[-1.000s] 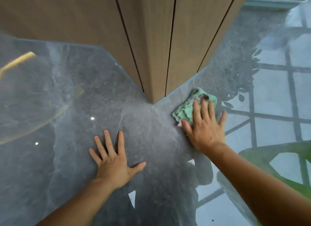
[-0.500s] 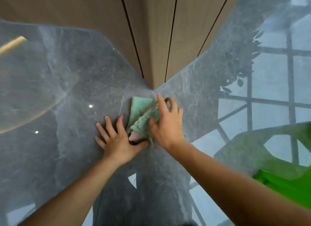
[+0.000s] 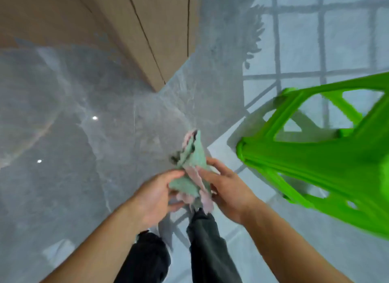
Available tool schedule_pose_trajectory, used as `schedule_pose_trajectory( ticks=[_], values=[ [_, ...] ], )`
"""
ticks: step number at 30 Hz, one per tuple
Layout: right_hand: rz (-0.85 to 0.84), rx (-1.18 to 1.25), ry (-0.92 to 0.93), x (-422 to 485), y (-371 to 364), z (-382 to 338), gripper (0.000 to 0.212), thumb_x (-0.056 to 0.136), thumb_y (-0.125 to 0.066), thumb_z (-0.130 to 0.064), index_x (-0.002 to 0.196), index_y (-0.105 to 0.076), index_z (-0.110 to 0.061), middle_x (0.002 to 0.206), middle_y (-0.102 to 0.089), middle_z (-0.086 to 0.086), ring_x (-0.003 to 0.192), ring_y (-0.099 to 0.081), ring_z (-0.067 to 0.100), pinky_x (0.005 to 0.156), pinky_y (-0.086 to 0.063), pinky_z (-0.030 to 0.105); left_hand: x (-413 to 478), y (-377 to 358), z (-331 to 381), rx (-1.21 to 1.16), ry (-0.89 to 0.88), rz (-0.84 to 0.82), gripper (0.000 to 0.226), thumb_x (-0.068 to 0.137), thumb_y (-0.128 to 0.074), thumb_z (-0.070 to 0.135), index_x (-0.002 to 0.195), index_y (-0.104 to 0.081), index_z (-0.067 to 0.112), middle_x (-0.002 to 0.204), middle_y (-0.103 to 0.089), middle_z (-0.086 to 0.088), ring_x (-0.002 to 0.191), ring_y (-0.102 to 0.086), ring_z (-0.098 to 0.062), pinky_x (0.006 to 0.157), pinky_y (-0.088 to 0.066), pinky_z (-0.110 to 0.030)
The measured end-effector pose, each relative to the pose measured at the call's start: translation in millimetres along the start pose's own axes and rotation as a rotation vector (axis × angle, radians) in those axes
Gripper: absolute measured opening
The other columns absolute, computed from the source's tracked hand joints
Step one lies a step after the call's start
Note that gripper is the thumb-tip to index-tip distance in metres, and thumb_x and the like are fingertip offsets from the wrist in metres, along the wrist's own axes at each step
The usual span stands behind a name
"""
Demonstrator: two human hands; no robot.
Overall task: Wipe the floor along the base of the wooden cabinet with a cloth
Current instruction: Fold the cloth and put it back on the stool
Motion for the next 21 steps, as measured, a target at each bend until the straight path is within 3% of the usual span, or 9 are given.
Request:
schedule_pose_trajectory(
  ticks=[3,5,6,9,12,14,16,19,21],
  values=[
    [0.183,-0.05,0.095,-98.2,40.9,-20.9,0.046,0.07,-0.08,-0.003,0.112,-0.063,-0.007,0.102,-0.072,0.021,0.082,-0.067,0.031,0.072,-0.057,0.044,-52.1,-84.1,-11.5,0.134,0.025,0.019,0.027,0.077,-0.065,0.017,0.1,-0.071,0.005,0.098,-0.073,-0.023,0.095,-0.067,-0.036,0.093,-0.05,-0.051],
    [0.332,-0.145,0.259,-146.1,73.4,-40.1,0.054,0.062,-0.085,-0.003,0.112,-0.065,-0.014,0.096,-0.073,0.018,0.078,-0.068,0.026,0.066,-0.058,0.038,-63.7,-140.7,-4.6,0.232,-0.041,0.026,0.011,0.081,-0.065,0.014,0.085,-0.075,0.012,0.08,-0.077,-0.009,0.085,-0.069,-0.027,0.085,-0.052,-0.043],
    [0.422,-0.198,0.35,-167.3,90.7,-48.8,0.053,0.065,-0.085,-0.002,0.11,-0.065,-0.02,0.092,-0.074,0.011,0.075,-0.068,0.022,0.062,-0.058,0.035,-64.9,-169.4,-2.5,0.292,-0.089,0.006,0.016,0.085,-0.061,0.012,0.08,-0.075,0.016,0.075,-0.075,-0.003,0.079,-0.067,-0.021,0.078,-0.05,-0.037],
    [0.729,-0.488,0.591,-222.8,140.0,-71.3,0.052,0.074,-0.078,-0.008,0.11,-0.06,-0.04,0.086,-0.071,-0.013,0.071,-0.065,0.011,0.059,-0.055,0.028,-69.4,-257.9,2.0,0.402,-0.171,-0.124,0.017,0.089,-0.054,0.016,0.093,-0.07,0.018,0.086,-0.071,-0.004,0.079,-0.064,-0.018,0.069,-0.049,-0.03],
    [0.991,-0.661,0.686,-242.9,185.4,-90.2,0.054,0.075,-0.075,-0.015,0.123,-0.056,-0.034,0.09,-0.067,-0.012,0.078,-0.065,0.019,0.071,-0.054,0.033,-65.8,-333.5,5.4,0.442,-0.213,-0.186,0.019,0.094,-0.05,0.031,0.089,-0.065,0.02,0.086,-0.071,-0.001,0.072,-0.067,-0.02,0.062,-0.049,-0.027],
    [0.996,-0.638,0.612,-231.0,212.6,-99.7,0.053,0.081,-0.071,-0.02,0.131,-0.054,-0.025,0.11,-0.07,0.004,0.095,-0.066,0.029,0.084,-0.053,0.04,-57.6,-366.1,11.8,0.451,-0.235,-0.189,0.022,0.096,-0.046,0.03,0.084,-0.061,0.019,0.085,-0.069,-0.002,0.067,-0.066,-0.017,0.052,-0.051,-0.024],
    [0.929,-0.644,0.534,-211.9,231.1,-104.2,0.054,0.085,-0.067,-0.019,0.137,-0.051,-0.019,0.127,-0.063,0.014,0.11,-0.061,0.033,0.095,-0.047,0.04,-47.4,-381.5,19.1,0.478,-0.257,-0.183,0.02,0.098,-0.045,0.023,0.082,-0.057,0.019,0.095,-0.065,-0.007,0.074,-0.063,-0.018,0.053,-0.055,-0.025],
    [0.959,-0.692,0.549,-189.9,244.4,-108.6,0.055,0.084,-0.066,-0.017,0.137,-0.051,-0.017,0.113,-0.061,0.021,0.106,-0.058,0.034,0.086,-0.038,0.03,-33.6,-377.8,28.1,0.572,-0.261,-0.163,0.011,0.096,-0.049,0.021,0.104,-0.058,0.023,0.108,-0.062,-0.008,0.092,-0.062,-0.023,0.081,-0.053,-0.039],
    [0.962,-0.762,0.565,-183.3,239.9,-109.0,0.058,0.084,-0.065,-0.017,0.14,-0.047,-0.015,0.102,-0.056,0.022,0.098,-0.056,0.038,0.079,-0.034,0.032,-29.0,-373.9,32.4,0.614,-0.241,-0.18,0.032,0.096,-0.052,0.02,0.128,-0.052,0.02,0.118,-0.064,-0.01,0.104,-0.063,-0.028,0.085,-0.05,-0.042]
  ],
)
Point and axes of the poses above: each hand's wrist, its own x-axis towards the middle knuckle, its own y-axis out of the back of the hand, z = x × y, the point moved 1 cm from there along x, towards the middle knuckle
